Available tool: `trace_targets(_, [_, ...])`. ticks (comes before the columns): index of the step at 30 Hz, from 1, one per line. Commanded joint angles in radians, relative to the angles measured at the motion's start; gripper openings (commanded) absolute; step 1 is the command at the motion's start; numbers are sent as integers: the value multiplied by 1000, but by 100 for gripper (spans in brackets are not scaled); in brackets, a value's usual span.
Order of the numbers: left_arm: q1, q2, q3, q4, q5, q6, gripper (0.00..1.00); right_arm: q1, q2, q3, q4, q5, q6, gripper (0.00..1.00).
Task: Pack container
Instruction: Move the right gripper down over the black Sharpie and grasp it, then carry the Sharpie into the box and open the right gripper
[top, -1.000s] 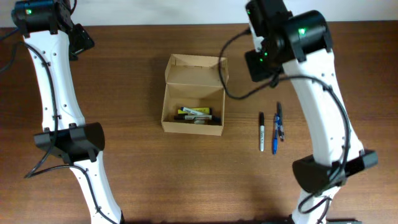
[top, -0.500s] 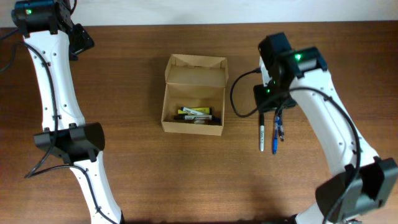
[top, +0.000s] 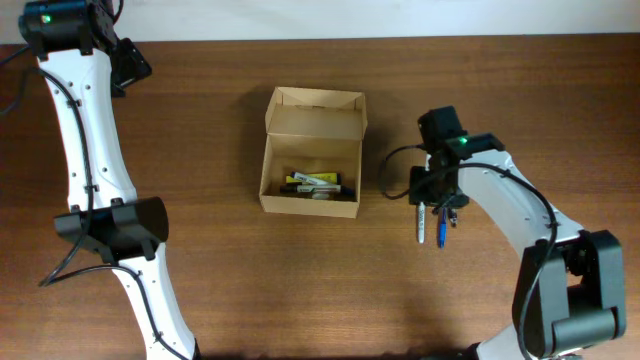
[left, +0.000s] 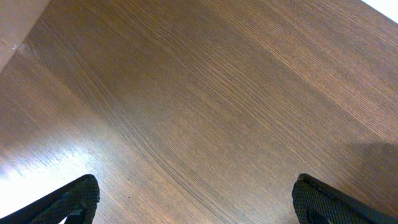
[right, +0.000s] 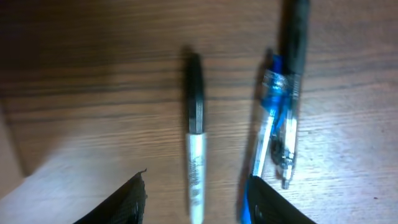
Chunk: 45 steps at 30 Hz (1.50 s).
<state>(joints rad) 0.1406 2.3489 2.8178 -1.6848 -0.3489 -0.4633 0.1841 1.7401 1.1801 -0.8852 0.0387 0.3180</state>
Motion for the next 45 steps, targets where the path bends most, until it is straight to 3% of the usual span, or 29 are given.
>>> trace_targets(1, [5,-19,-5,-2,-11,9,100,-15,2,-14,14,-2,28,52])
trace_targets(22, [5,-19,-5,-2,-11,9,100,-14,141,-17,63,-2,27,51])
trace_targets(28, [5,-19,-5,-2,-11,9,100,-14,185,-17,65,-2,28,46])
trace_targets(31, [5,-19,-5,-2,-11,9,100,-14,204,-19,72,-2,27,37])
trace_targets(34, [5,-19,-5,-2,-11,9,100,-14,209,-19,75,-2,28,12])
trace_targets(36, [5,-19,-5,-2,-11,9,100,-14,209,-19,78,-3,27,4])
trace_targets(41, [5,-19,-5,-2,-11,9,100,-15,194,7,74,-48,-56,4])
trace_targets(45, [5,-19,-5,-2,-11,9,100,-15,134,134,7,-65,-129,4])
